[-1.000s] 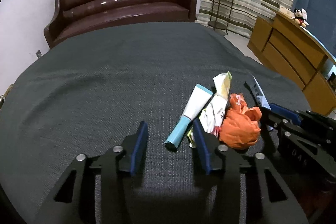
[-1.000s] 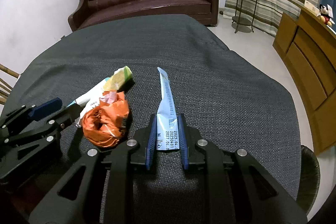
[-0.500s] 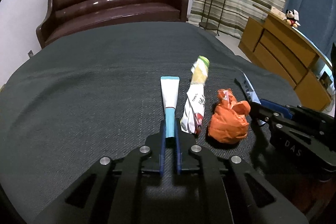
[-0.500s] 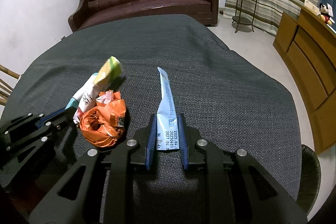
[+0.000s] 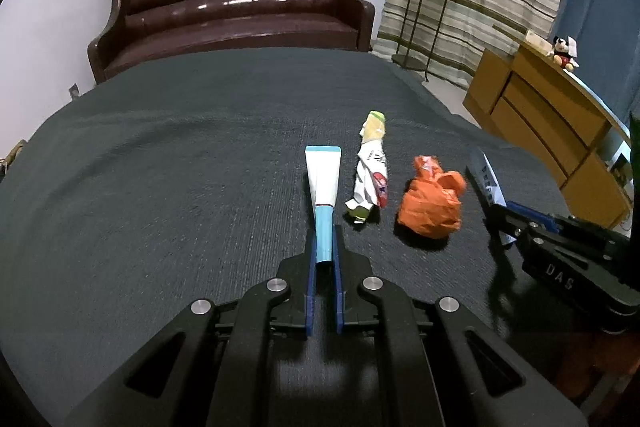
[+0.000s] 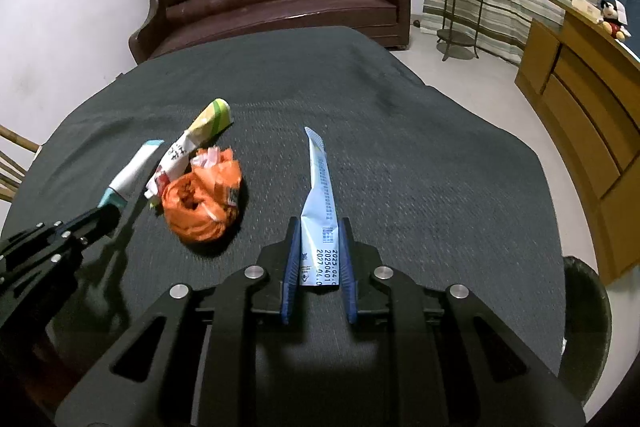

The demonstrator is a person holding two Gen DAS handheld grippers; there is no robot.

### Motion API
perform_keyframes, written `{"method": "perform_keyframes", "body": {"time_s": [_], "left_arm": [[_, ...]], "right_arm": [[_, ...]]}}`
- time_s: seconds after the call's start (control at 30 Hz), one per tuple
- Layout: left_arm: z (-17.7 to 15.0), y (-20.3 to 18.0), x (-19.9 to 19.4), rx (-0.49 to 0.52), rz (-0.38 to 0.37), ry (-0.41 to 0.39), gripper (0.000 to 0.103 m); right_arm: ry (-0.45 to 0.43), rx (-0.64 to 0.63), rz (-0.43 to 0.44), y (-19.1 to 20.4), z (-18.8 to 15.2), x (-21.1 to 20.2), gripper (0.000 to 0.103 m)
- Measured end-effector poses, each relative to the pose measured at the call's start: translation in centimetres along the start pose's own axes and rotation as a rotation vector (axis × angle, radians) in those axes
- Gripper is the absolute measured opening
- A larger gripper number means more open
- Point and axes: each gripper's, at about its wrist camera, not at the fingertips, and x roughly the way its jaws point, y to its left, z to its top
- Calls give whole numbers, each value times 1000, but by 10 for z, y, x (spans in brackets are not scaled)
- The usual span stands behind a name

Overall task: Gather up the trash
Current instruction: 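Lift the held tube and strip toward the trash bin with both grippers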

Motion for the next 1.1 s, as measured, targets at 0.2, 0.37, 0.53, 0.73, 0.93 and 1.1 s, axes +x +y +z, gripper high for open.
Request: {"method": "perform_keyframes", "body": {"time_s": [0.2,0.37,0.53,0.73,0.93,1.1], "left_arm": [[-8,-9,-16,-9,-15,-23,7],[-18,-19,-28,-9,-33,-29,7],[-24,-32,-37,-3,-47,-40,7],[-32,-55,-49,31,-73,-67,7],[-37,-87,-56,77,-107,-85,7],[-40,-119,-54,140,-128,-97,7]], "right_arm": [[-15,11,-5,-6,-16,-21,18],[-37,20,-13,-11,-29,-43,18],[-67,40,-30,-22,-43,-69,18],[-96,67,-59,-44,-59,-94,18],[-116,104,-101,-74,-75,-113,18],[-124,142,-140,-101,-86,-125,18]]}}
